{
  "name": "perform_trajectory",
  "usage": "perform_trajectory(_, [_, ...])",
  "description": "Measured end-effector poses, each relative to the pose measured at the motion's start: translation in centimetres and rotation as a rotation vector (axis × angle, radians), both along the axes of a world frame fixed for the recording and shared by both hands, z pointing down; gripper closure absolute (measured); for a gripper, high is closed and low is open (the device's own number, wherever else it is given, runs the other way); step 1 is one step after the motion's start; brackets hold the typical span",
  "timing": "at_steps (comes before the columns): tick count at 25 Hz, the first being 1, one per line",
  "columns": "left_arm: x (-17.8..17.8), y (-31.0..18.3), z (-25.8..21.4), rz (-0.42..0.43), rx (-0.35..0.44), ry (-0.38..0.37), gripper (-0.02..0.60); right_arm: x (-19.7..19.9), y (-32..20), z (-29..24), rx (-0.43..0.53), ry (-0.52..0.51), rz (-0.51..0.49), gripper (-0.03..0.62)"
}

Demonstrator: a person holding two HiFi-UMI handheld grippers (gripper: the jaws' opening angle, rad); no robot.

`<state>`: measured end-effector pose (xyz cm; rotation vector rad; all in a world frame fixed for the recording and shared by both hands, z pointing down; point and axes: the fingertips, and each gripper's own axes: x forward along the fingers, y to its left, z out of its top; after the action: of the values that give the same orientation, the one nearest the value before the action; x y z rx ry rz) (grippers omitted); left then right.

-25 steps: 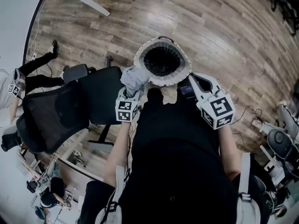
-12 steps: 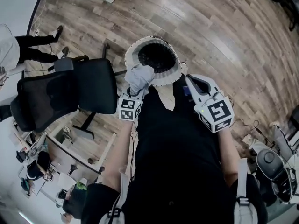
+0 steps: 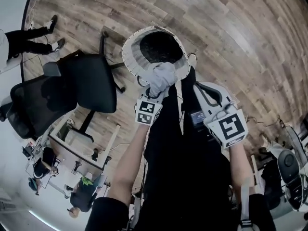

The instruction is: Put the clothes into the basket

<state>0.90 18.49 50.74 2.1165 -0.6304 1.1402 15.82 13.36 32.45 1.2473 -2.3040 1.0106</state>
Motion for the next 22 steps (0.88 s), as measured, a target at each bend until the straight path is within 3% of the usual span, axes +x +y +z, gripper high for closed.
perform_trajectory(4, [1.1, 0.7, 5.6, 0.103, -0.019, -0.006, 0.446, -0.2, -0.3, 3.7, -0.009, 0.005, 0.006, 0.577])
perform_trajectory(9, [1.0, 0.9, 12.1, 0.281, 0.035, -0.076, 0.445, -1.0, 0.7, 8.0, -0.082, -0.033, 0.026, 0.577])
perform_trajectory(16, [2.1, -2.0, 20.6, 0.285, 0.048, -0.082, 0.445, -1.1, 0.6, 14.1, -0.179, -0.030, 0.052, 0.577])
perform_trajectory(20, [3.3, -2.4, 24.6, 0.210, -0.019, -0.053, 0.445, -0.9, 1.4, 16.8, -0.212, -0.004, -0.014, 0.577])
perform_trajectory(22, [3.8, -2.8, 26.5, 0.212, -0.041, -0.048, 0.445, -1.0, 1.1, 17.9, -0.225, 0.000, -0.014, 0.577])
